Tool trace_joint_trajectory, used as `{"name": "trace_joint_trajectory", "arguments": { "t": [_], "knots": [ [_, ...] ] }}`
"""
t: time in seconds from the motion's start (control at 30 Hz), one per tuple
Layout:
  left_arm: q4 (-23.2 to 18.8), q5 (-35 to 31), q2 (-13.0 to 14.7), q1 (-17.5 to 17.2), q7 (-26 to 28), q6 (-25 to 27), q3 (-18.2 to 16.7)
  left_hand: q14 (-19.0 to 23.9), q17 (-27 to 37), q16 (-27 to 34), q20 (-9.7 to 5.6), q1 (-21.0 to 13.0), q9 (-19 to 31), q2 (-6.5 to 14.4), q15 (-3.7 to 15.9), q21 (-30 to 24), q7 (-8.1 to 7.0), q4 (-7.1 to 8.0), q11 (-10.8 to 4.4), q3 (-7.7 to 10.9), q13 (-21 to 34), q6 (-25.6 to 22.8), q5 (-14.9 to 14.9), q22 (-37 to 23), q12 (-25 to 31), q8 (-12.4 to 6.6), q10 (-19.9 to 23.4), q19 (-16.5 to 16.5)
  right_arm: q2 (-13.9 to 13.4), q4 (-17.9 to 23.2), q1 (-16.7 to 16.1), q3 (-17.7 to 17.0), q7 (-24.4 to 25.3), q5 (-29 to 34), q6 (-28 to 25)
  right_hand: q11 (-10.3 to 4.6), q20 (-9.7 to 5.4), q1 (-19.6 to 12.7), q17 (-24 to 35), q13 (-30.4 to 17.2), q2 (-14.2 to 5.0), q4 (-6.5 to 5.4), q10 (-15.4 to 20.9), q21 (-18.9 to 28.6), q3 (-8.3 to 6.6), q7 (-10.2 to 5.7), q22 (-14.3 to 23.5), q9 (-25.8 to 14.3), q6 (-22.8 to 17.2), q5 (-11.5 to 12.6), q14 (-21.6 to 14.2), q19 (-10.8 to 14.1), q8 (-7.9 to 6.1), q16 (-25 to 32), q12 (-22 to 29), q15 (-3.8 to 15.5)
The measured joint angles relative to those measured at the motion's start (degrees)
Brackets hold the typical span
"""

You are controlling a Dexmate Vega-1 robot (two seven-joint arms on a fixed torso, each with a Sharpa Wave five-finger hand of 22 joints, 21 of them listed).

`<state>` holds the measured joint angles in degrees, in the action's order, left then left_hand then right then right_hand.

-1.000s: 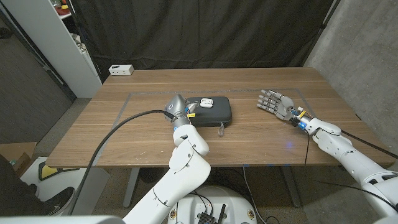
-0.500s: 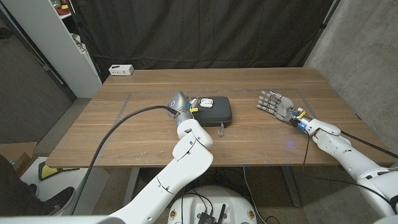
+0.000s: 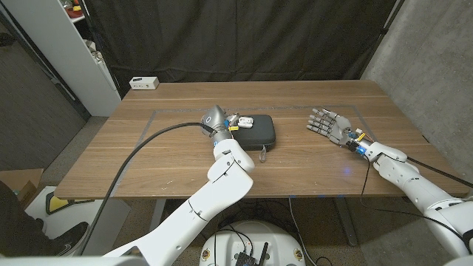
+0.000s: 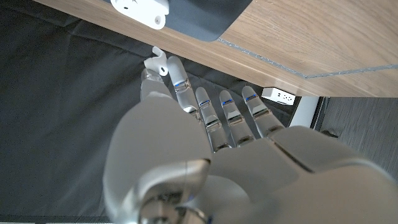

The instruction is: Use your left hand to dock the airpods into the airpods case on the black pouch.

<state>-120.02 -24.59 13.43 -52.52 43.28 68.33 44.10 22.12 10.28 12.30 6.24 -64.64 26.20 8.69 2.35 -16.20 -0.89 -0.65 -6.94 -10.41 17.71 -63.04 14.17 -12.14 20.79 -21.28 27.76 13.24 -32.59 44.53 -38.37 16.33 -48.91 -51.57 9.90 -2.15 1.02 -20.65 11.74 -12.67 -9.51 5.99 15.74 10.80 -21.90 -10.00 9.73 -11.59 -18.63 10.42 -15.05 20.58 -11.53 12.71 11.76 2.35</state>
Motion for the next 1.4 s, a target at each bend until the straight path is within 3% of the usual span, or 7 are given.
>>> {"name": "trace_joint_trajectory", "arguments": {
  "t": [0.47,1.1,1.4],
  "knots": [
    [3.2,2.48,-1.0,0.84,4.57,-0.67,0.16,0.62,0.0,0.0,0.0,0.0,0.27,0.0,0.21,0.0,0.3,-0.24,-0.12,0.24,-0.01,-0.29,-0.66,0.01,0.0,0.0,1.32,0.0,0.73,-3.18,2.11,0.22,-1.68,0.81,-0.23,0.0,0.0,0.0,0.0,0.0,0.0,0.0,0.0,0.0,0.0,0.0,0.0,0.0,0.0,0.0,0.0,0.0,0.0,0.0,0.0,0.0],
    [10.44,4.75,-2.1,4.26,6.96,-3.15,2.0,1.13,-0.01,-0.23,-0.21,0.01,0.78,-0.01,0.32,0.0,0.18,-0.46,-0.12,0.95,0.27,-0.43,-1.1,0.02,0.0,0.0,1.31,0.2,3.52,-12.32,6.59,-0.16,-6.16,1.69,2.53,0.0,0.0,0.0,0.0,0.01,0.0,0.0,0.0,0.0,0.0,0.0,0.0,0.01,0.0,0.0,0.0,0.0,0.0,0.0,0.0,0.0],
    [11.48,5.14,-2.11,4.89,7.08,-3.59,2.61,1.12,-0.01,-0.22,-0.21,0.01,1.06,-0.01,0.31,0.0,0.19,-0.38,-0.12,1.03,0.27,-0.42,-1.55,0.02,0.0,0.0,1.31,0.2,4.35,-15.55,7.81,-0.79,-7.82,1.98,3.86,0.0,0.0,0.0,0.0,0.01,0.0,0.03,0.0,0.0,-0.03,0.0,0.0,0.01,0.0,0.0,0.0,0.0,0.0,0.0,0.0,0.0]
  ]
}}
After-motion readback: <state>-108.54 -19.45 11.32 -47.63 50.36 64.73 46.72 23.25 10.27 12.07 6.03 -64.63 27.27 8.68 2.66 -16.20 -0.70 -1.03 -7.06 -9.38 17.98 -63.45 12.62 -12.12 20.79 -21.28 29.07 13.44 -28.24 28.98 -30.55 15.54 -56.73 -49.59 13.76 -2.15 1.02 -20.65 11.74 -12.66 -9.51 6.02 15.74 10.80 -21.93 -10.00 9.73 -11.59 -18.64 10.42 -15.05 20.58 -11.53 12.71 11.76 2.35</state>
